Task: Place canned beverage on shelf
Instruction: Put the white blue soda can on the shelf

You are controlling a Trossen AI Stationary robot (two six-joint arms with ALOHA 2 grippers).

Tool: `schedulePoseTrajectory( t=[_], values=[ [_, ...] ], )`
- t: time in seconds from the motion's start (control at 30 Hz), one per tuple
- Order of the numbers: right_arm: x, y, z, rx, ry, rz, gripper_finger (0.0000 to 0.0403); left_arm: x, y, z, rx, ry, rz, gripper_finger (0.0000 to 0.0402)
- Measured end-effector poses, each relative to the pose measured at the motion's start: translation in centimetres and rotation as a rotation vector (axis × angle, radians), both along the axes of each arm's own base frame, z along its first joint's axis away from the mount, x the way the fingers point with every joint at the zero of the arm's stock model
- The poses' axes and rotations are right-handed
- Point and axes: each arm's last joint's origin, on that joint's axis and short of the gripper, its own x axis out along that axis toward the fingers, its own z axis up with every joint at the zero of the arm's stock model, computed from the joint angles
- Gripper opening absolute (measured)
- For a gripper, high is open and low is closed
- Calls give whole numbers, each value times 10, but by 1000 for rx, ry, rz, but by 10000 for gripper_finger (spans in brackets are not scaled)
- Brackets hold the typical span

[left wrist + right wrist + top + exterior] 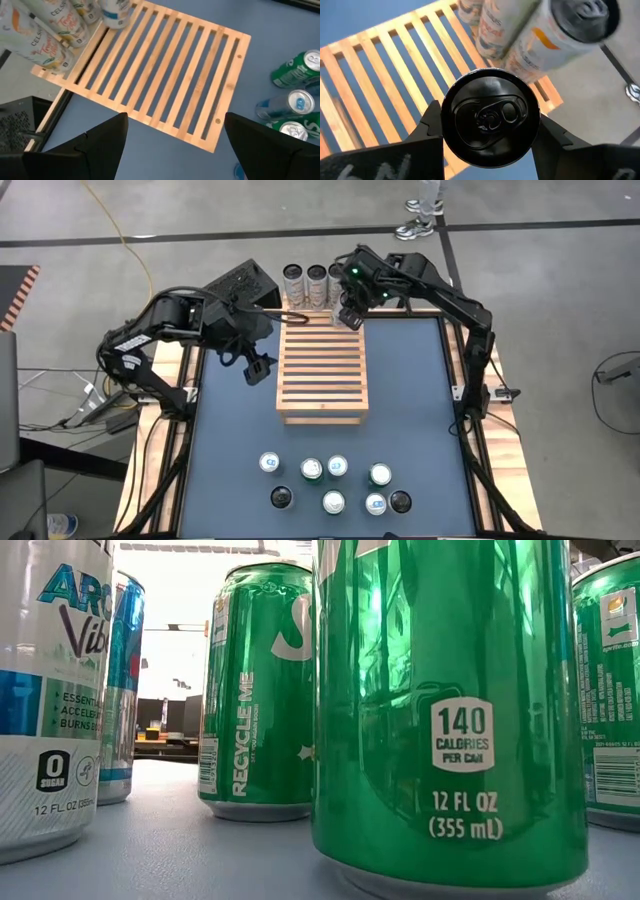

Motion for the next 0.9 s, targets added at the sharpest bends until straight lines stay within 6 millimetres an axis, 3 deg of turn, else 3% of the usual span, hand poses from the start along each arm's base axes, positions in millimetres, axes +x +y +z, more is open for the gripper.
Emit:
schedulePoseTrajectory(
  t=[0.33, 0.5, 0.6, 0.9],
  values=[
    [0, 0, -1, 8, 14, 29, 165, 0, 8, 0, 13, 3, 15, 319],
    [-2, -1, -2, 17, 25, 26, 264, -1, 9, 0, 13, 2, 21, 319],
    [-2, -2, -2, 13, 20, 25, 293, 0, 9, 1, 14, -4, 21, 319],
    [0, -4, 4, -28, -30, 42, 285, 1, 10, 2, 19, -22, 26, 319]
  ],
)
